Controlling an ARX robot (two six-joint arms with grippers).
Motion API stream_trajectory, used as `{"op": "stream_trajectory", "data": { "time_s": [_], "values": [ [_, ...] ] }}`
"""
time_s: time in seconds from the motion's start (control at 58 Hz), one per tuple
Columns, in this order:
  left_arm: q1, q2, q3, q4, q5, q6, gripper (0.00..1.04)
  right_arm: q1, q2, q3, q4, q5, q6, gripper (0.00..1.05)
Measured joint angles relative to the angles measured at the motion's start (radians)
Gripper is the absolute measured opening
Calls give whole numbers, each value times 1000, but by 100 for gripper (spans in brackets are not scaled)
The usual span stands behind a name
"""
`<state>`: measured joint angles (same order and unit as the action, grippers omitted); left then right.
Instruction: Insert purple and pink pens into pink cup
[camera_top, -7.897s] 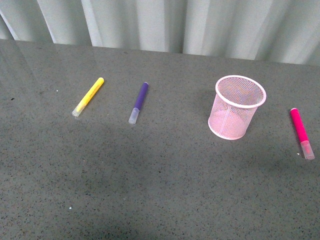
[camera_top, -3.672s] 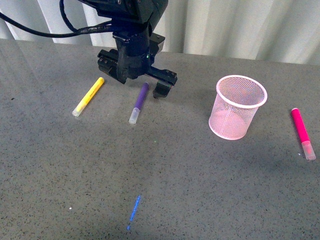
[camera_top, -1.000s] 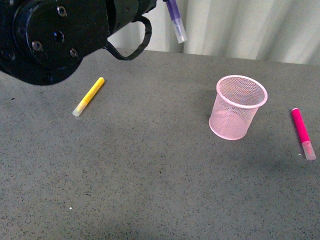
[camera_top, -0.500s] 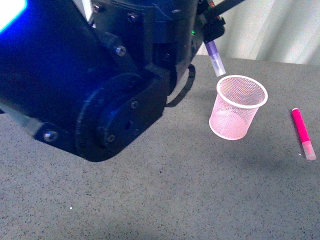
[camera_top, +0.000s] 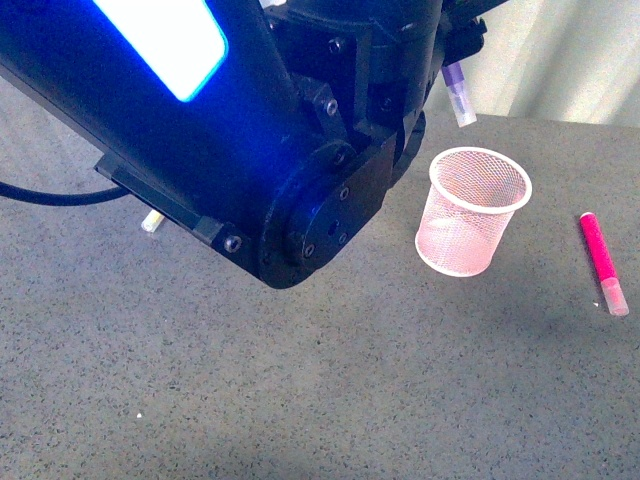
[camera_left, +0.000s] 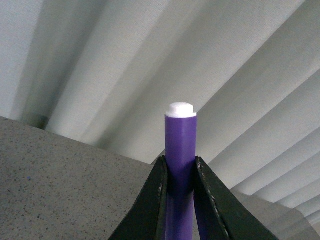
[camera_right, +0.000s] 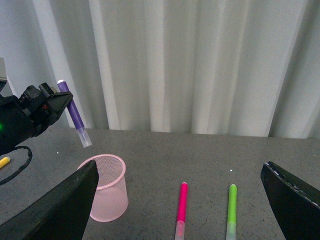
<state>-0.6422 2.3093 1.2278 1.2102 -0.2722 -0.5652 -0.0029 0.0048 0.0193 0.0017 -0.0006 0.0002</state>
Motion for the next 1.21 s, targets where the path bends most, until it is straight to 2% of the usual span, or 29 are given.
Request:
{"op": "stream_trajectory", "data": {
  "time_s": [0.379, 1.069, 1.207],
  "values": [
    [-32, 52, -80, 133, 3, 0, 12, 0, 0, 0, 0, 0, 0, 98],
    [-57, 103, -38, 109, -25, 4, 12, 0, 0, 0, 0, 0, 0, 98],
    [-59, 105, -32, 93, -20, -1, 41, 0, 0, 0, 0, 0, 0, 98]
  ]
}}
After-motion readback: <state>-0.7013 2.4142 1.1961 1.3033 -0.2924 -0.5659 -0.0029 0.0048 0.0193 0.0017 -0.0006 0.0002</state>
